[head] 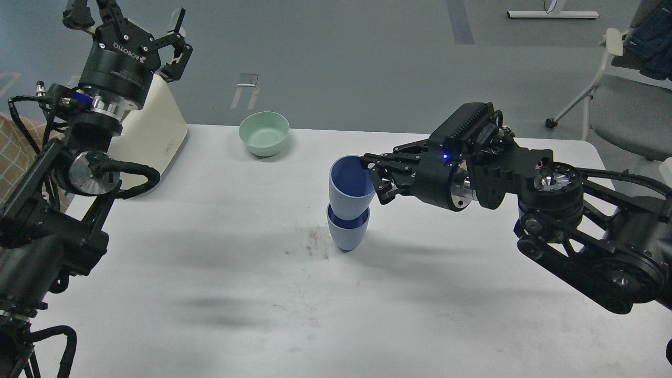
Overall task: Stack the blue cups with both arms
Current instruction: 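Lower the held cup into the centered blue cup and release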
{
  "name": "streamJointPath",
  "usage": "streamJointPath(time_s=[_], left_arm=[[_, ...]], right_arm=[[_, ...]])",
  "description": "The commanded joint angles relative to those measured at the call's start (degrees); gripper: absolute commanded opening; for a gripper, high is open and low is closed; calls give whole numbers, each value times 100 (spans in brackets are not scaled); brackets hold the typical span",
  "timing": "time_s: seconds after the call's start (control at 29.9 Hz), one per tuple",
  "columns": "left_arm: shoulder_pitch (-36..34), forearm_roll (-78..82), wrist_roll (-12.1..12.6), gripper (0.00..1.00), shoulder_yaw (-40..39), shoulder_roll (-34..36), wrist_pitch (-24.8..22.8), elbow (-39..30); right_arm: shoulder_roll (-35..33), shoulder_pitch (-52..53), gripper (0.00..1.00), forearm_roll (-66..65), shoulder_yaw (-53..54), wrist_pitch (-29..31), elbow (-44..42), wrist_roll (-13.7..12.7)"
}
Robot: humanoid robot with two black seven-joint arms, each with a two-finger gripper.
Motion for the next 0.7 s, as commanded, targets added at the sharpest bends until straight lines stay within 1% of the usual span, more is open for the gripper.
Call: streamJointPath(time_s=[0.0, 0.67], left_arm=[[4, 0, -5, 97, -9, -42, 2, 0], [13, 18, -5, 97, 0, -69, 2, 17]], right_arm=[[20, -53, 0, 0, -3, 1, -49, 0], [73, -229, 0, 0, -3, 1, -102, 0]])
